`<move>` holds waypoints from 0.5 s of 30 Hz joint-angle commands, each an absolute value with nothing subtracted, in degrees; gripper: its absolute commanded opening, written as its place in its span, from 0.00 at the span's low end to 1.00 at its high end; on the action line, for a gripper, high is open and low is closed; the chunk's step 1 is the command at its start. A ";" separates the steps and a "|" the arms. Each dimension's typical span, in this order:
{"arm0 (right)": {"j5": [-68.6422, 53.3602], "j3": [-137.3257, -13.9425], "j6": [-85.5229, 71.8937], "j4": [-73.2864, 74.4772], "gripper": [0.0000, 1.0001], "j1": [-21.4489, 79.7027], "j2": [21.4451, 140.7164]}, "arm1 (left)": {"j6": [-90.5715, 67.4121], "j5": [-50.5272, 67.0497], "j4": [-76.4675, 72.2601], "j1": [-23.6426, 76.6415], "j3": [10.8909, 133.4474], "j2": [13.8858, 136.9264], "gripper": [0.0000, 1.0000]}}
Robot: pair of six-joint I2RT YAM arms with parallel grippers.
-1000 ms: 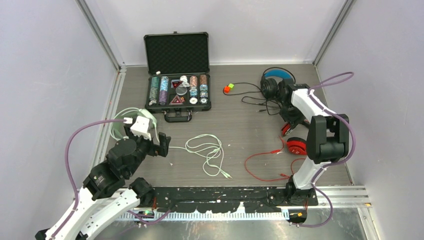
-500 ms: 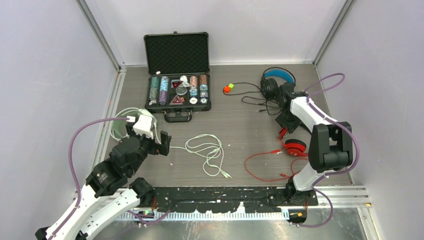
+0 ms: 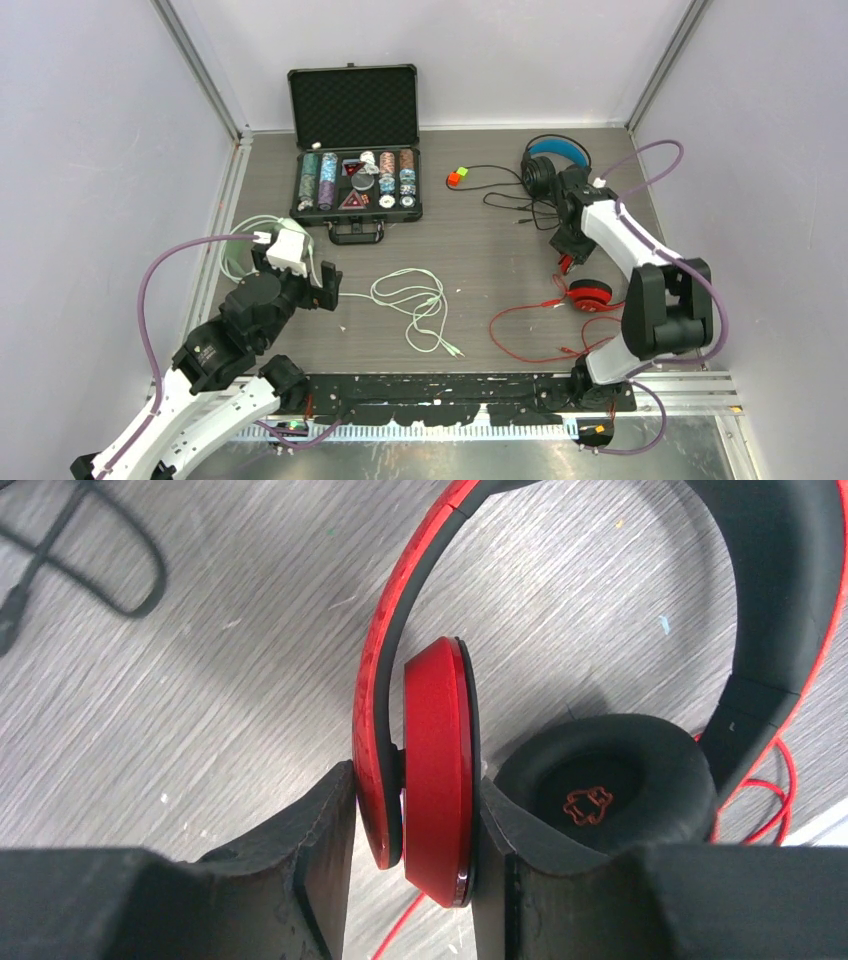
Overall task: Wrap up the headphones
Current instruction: Pick up the headphones from the corner of the board.
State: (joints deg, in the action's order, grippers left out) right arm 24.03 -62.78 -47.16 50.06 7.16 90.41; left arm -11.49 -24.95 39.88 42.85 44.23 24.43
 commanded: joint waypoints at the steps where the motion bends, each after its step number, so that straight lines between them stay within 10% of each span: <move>1: 28.39 -62.61 -42.41 52.59 0.27 11.14 81.86 | -10.81 -26.00 37.40 43.07 44.77 25.14 1.00; 15: 14.30 -64.87 -33.70 49.54 0.25 30.76 64.90 | -19.69 -21.37 42.99 42.99 49.94 31.48 0.93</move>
